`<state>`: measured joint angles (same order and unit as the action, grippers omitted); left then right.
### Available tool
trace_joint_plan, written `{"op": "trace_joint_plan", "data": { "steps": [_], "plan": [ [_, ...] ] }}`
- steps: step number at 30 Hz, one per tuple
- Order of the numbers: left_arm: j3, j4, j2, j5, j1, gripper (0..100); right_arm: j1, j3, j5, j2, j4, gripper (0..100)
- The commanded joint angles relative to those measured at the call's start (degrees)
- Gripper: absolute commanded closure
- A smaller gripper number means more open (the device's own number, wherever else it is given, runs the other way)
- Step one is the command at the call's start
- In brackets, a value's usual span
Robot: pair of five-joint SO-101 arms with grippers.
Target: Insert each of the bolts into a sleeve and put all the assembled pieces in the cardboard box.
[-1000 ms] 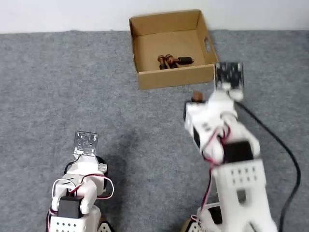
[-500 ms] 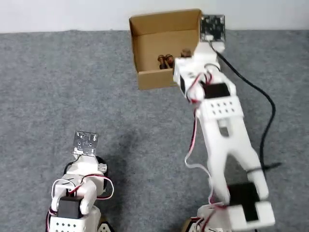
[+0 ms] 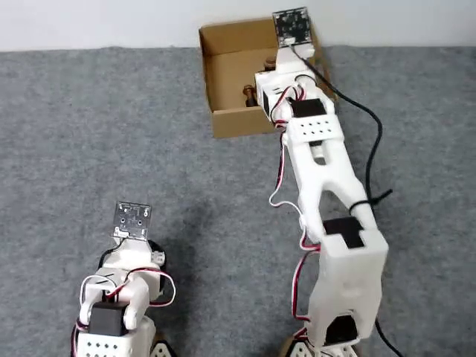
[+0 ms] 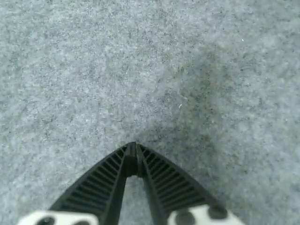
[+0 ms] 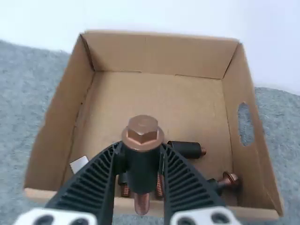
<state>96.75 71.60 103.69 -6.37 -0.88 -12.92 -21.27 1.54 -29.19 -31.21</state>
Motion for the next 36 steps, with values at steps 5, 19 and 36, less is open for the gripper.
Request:
{"op": "trace_joint_plan", "data": {
  "steps": [5,19,36],
  "plan": [
    [-0.31,0.26,0.53,0.35,0.26,99,0.57,-10.37,0.97,-6.55,1.8,99.1],
    [-0.31,0.26,0.53,0.35,0.26,99,0.22,-13.36,1.05,-11.82,-1.54,80.4],
    [-0.31,0.26,0.53,0.35,0.26,99,0.22,-14.59,0.62,-4.53,-17.01,99.1]
  ]
}}
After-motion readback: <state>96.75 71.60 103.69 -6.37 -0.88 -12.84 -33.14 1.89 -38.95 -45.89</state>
